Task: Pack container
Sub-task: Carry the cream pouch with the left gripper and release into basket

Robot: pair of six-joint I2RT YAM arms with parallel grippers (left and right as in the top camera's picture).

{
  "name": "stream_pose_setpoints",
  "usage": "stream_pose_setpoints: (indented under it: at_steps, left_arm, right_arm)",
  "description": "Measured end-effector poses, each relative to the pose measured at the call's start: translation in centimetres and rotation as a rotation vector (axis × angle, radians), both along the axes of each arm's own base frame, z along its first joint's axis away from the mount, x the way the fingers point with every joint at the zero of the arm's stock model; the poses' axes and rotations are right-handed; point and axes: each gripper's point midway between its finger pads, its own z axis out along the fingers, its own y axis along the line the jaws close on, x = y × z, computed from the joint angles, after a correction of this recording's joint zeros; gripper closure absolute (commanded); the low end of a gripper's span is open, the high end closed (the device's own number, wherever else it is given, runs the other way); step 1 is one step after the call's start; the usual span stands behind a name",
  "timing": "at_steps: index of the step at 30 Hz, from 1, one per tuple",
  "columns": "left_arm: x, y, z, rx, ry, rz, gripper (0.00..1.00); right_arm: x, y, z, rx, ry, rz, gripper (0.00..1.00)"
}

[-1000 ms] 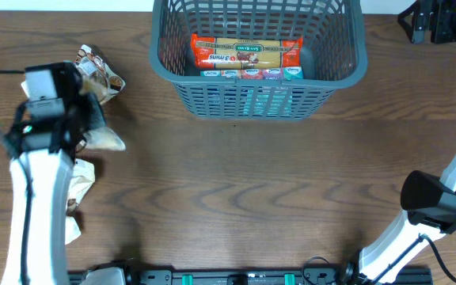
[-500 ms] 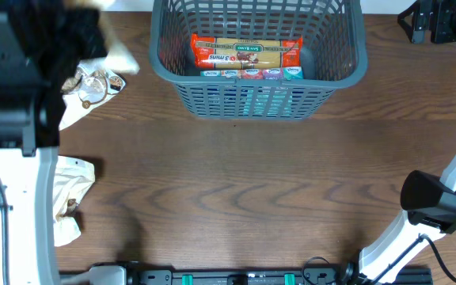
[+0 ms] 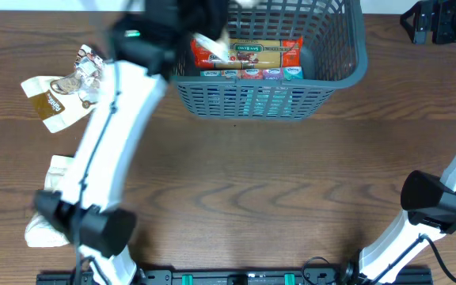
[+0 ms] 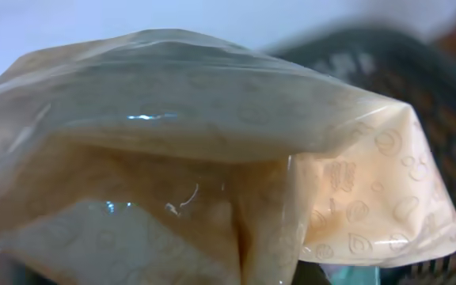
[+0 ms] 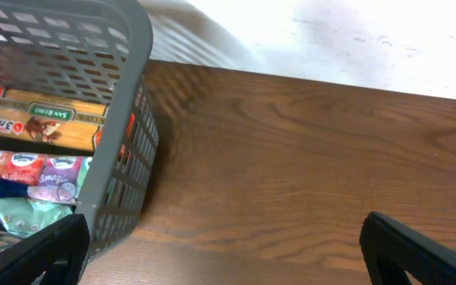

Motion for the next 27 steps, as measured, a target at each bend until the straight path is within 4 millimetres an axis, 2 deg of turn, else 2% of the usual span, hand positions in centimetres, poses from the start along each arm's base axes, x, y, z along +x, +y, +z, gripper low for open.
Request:
stream_pose_setpoints:
  at_steps: [3,8,11,14,17,22,25,27]
  left_arm:
    - [-0.2,-2.1,-3.8,0.130,0.024,-0.117,0.94]
    - [0.1,-2.1,-9.4,0.324,0.070,-0.253,0.93]
    - [0.7,-2.1,-12.6,0.402,0.094,-0.311,0.83]
    - [1.0,-2.1,-15.0,0.448,0.117,-0.349,0.60]
    - [0.8,-2.0,-15.4,0.465,0.125,-0.366,0.42]
    - [0.6,-1.3,-14.3,0.495,0.111,-0.349,0.34]
    - [0.2,-0.6,-12.3,0.506,0.081,-0.322,0.31]
    - [-0.1,0.0,-9.8,0.508,0.036,-0.295,0.27]
  right_arm:
    - [-0.1,0.0,-0.1,-0.008,0.004,0.007,0.01]
    - [-0.3,0.0,-0.3,-0.014,0.017,0.014,0.01]
    - [-0.4,0.0,-0.4,-0.020,0.020,0.020,0.01]
    - [-0.4,0.0,-0.4,-0.025,0.021,0.022,0.01]
    - [-0.5,0.0,-0.4,-0.025,0.024,0.023,0.01]
    - [-0.6,0.0,-0.5,-0.024,0.030,0.022,0.01]
    - [-0.7,0.0,-0.6,-0.023,0.036,0.022,0.01]
    - [-0.7,0.0,-0.7,-0.023,0.039,0.021,0.01]
